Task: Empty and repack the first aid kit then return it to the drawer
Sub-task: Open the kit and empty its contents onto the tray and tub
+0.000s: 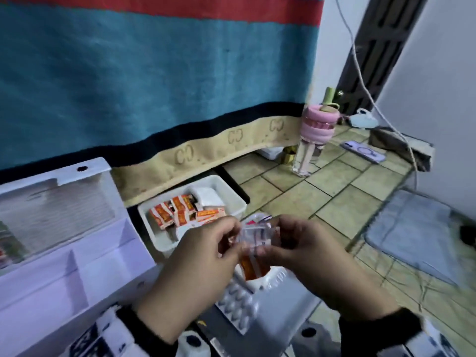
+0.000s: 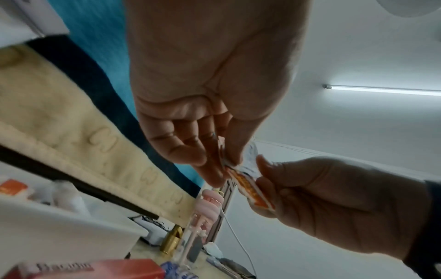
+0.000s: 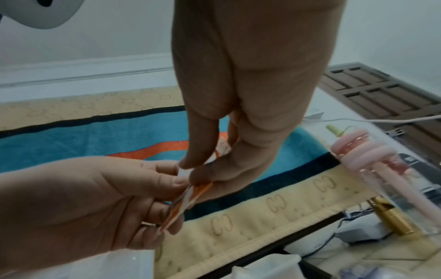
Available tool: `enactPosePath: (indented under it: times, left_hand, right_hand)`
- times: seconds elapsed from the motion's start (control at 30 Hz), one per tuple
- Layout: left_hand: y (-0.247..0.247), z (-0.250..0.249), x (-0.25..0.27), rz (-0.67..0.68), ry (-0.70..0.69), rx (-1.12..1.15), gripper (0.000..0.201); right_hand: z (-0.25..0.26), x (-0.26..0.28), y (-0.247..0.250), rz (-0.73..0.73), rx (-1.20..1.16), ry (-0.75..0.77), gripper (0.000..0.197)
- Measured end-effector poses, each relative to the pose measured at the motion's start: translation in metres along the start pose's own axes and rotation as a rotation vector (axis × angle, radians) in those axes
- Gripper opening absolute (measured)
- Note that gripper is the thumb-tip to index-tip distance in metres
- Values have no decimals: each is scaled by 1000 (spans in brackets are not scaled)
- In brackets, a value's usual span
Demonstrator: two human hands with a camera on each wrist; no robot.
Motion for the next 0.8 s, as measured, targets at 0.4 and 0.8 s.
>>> enactPosePath:
  times: [0.4,0.8]
  left_hand:
    - [-43,5,3,49,150,389,19]
    - [-46,12,18,66,219,613,22]
  right_hand:
    - [-30,22,23,-230,107,-67,23]
    - [-37,28,12,-218,248,-19,25]
Point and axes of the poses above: each hand's wrist, its own x-axis away from the middle knuckle, its own y-axis out of the back of the hand, z = x × y, the point moved 8 cm from there along -x, towards the middle knuckle, and after that the axes turned 11 degrees about -z, right-handed, at the moved point
